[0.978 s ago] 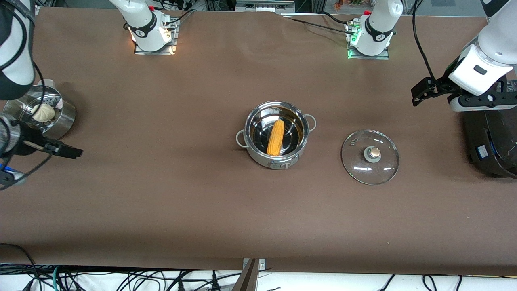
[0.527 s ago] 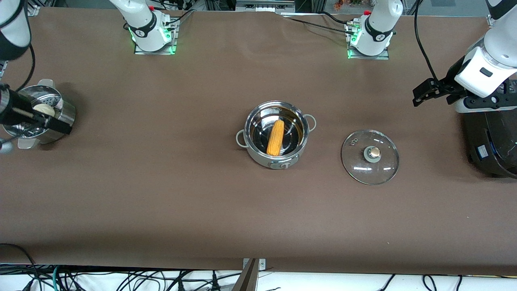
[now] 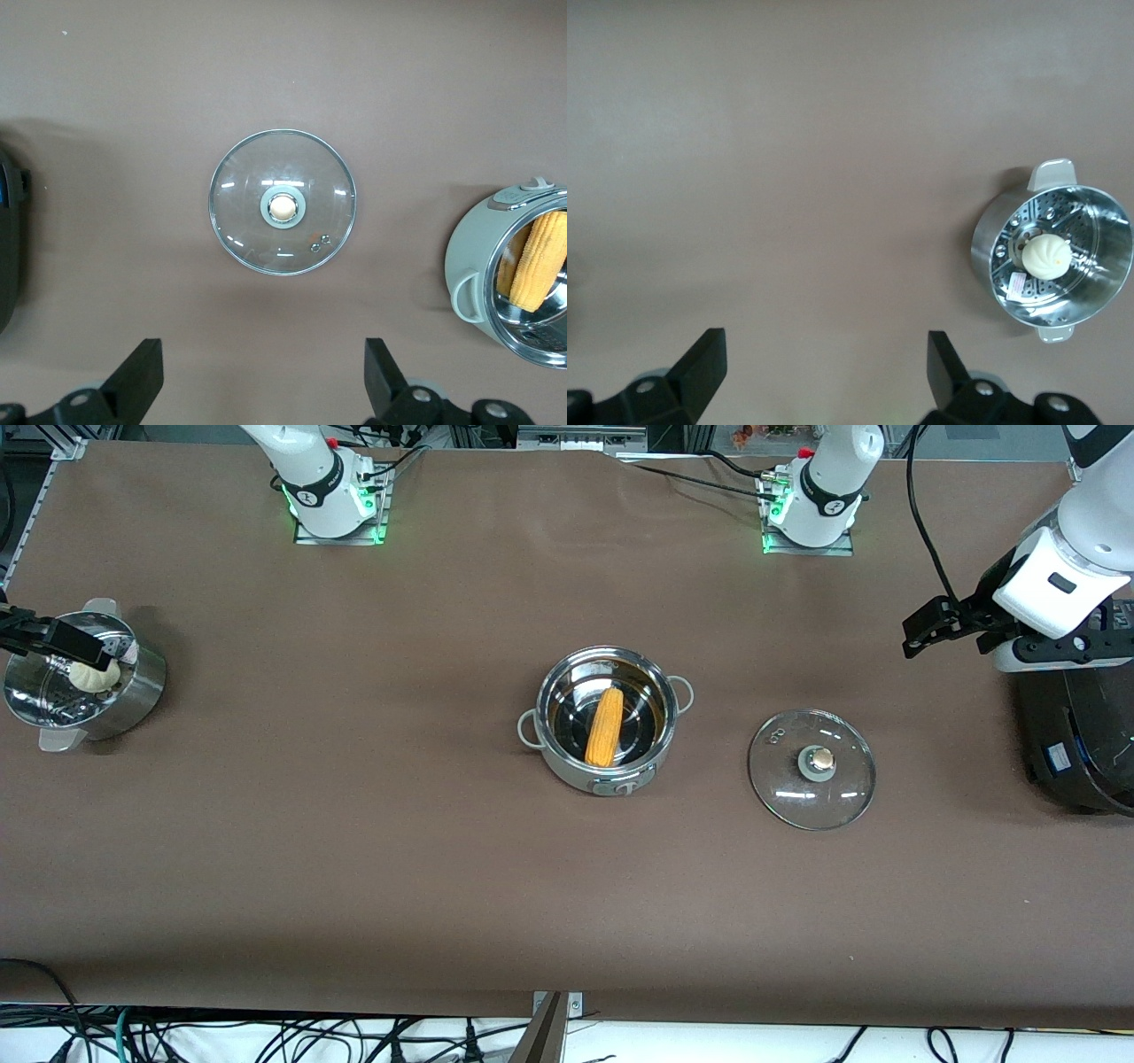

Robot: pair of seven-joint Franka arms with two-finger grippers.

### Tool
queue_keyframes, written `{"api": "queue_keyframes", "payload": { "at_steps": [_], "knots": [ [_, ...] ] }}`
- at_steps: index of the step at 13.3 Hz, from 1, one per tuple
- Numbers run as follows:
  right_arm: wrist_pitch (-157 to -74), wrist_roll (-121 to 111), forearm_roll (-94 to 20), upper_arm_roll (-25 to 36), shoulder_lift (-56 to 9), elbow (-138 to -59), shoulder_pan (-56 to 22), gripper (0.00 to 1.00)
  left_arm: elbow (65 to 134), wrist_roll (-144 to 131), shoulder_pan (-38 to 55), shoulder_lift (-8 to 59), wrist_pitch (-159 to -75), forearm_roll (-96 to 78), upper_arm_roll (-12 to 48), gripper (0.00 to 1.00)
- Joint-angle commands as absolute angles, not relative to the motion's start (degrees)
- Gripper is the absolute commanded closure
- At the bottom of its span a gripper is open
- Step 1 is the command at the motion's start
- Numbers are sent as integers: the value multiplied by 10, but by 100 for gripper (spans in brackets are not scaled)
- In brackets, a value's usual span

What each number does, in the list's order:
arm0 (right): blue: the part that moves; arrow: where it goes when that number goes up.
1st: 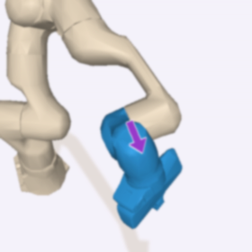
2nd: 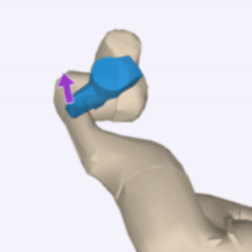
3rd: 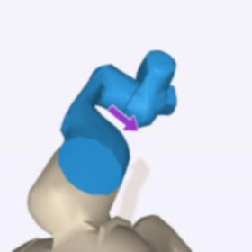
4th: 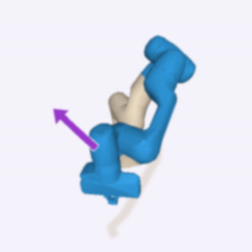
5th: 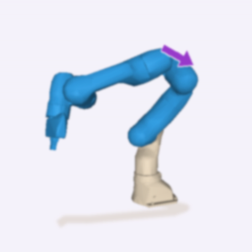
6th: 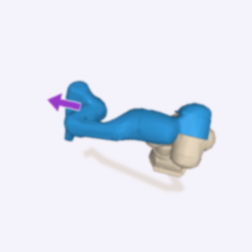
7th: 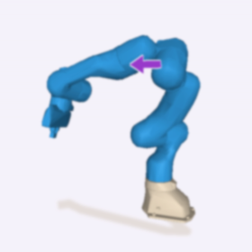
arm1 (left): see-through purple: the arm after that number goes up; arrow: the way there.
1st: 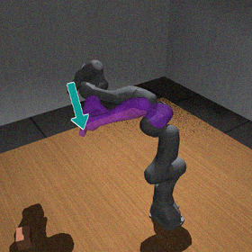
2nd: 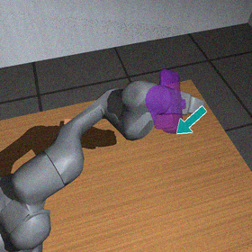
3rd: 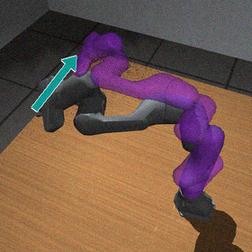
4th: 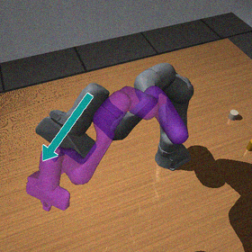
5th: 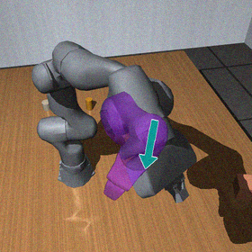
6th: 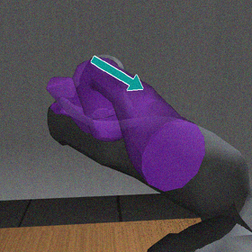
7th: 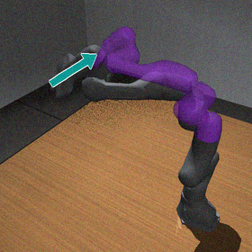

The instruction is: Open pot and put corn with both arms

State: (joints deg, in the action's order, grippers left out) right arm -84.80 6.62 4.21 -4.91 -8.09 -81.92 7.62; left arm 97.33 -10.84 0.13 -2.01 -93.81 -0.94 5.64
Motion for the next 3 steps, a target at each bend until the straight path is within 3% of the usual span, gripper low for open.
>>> {"api": "queue_keyframes", "payload": {
  "at_steps": [1, 3],
  "knots": [
    [-838, 59, 32, -51, -81, -815, 77, 0, 981, -105, -2, -32, -940, -16, 59, 0],
    [-838, 57, 33, -50, -87, -810, 78, 0, 980, -105, -2, -32, -940, -16, 59, 0]
  ]
}}
